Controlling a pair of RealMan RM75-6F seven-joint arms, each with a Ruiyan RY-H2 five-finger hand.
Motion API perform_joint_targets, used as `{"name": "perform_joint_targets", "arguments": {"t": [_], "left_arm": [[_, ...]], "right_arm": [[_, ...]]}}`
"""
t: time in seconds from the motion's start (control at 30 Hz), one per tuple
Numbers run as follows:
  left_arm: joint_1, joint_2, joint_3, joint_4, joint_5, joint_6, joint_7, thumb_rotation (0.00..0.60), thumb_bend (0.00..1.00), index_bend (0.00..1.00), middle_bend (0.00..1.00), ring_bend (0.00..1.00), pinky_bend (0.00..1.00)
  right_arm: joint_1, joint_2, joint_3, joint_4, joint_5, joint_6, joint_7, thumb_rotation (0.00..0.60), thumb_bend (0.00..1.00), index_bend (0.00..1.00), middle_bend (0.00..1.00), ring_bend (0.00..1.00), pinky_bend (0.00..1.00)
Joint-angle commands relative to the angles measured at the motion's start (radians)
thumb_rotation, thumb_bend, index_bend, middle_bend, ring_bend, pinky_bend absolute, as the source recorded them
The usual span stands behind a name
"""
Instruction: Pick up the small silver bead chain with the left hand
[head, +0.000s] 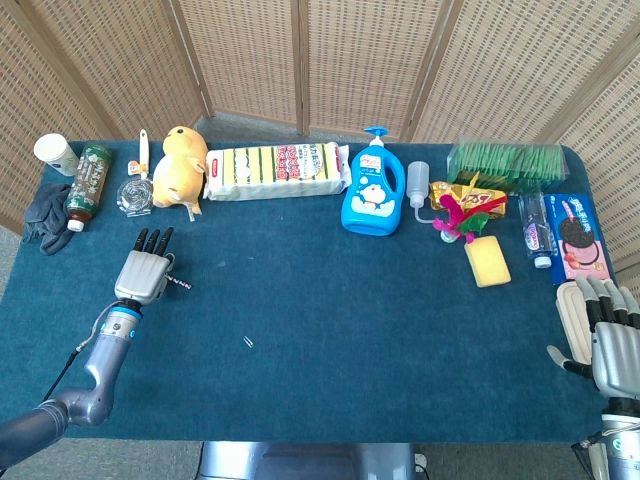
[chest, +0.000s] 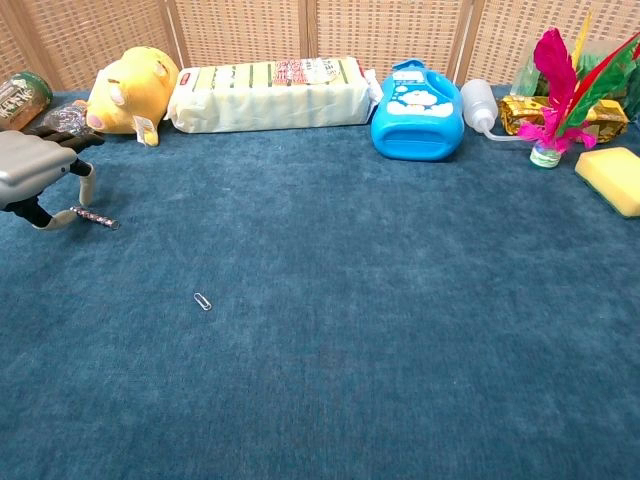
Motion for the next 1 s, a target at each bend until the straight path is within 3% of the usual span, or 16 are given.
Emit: {"name": "perform_joint_targets", "arguments": {"t": [0.03,0.7,1.0], "left_arm": [[0.000,-0.003,0.005,0.005,0.002,-0.003,0.005,0.600,0.73,0.46,0.00,0.00,0.00],[-0.001,-0.004,0.005,-0.004,-0.001,0.005,0.016,0.600,0.76,0.49,0.00,0.00,0.00],[0.002,0.050,0.015,-0.087,0.051,0.058,0.019,0.600,0.76,0.49,0.00,0.00,0.00]], "right_arm": [[0.000,0.001,0.001,-0.001,0.001,0.000,0.003,0.582,0.00,0.00,0.00,0.00,0.00],[0.000,0.007,0.001,-0.004,0.000,-0.004,0.019,0.589,0.00,0.00,0.00,0.00,0.00],[0.000,0.009,0.001,-0.006,-0.001,-0.005,0.023,0.589,0.00,0.00,0.00,0.00,0.00]]}}
